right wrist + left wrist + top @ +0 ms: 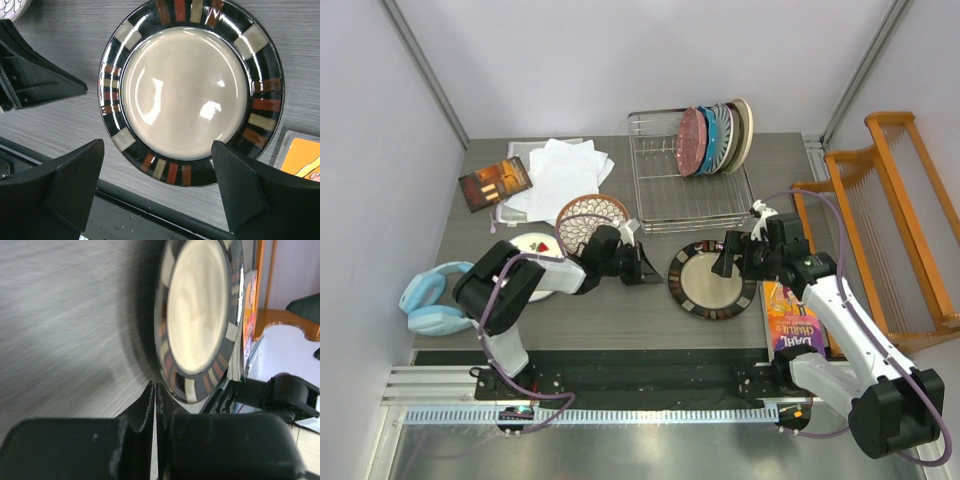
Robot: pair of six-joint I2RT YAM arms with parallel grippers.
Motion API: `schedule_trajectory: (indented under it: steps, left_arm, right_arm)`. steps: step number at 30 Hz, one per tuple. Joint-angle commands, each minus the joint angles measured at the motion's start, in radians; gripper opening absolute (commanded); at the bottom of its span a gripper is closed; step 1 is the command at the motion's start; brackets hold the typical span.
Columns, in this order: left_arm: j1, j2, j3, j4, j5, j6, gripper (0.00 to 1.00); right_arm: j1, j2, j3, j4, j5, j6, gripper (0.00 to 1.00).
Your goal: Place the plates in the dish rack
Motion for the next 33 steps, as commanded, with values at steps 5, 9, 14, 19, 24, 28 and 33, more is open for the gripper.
schedule_trajectory:
  steps: [5, 9, 14, 19, 24, 28, 33]
  left_arm:
    - [0.119, -0.149, -0.07, -0.168, 0.108, 0.148, 0.35]
    - [0.077, -0.161, -0.101, -0.118, 0.065, 0.158, 0.55]
    - [0.02, -0.068, -0.049, -0.03, 0.0, 0.136, 0.56]
    - [-0.016, 0.001, 0.002, 0.023, -0.025, 0.082, 0.53]
    - [-0.055, 0.055, 0.01, 0.051, -0.06, 0.038, 0.42]
    - [-0.095, 0.107, 0.023, 0.077, -0.083, -0.045, 0.34]
    - [-0.142, 0.149, 0.077, 0.088, -0.125, -0.083, 0.33]
  right_arm:
    - [-0.005, 0.026, -0.041, 0.087, -0.03, 0.039, 0.94]
    - [-0.007, 0.03, -0.041, 0.101, -0.03, 0.036, 0.94]
    - [-0.01, 0.023, -0.044, 0.1, -0.023, 0.029, 0.94]
    - [-0.019, 0.009, -0.058, 0.104, -0.017, 0.032, 0.95]
    - [-0.028, -0.007, -0.065, 0.111, -0.011, 0.039, 0.95]
    - [-0.036, -0.014, -0.071, 0.115, -0.008, 0.04, 0.95]
    - [-0.035, -0.017, -0.078, 0.123, -0.013, 0.042, 0.95]
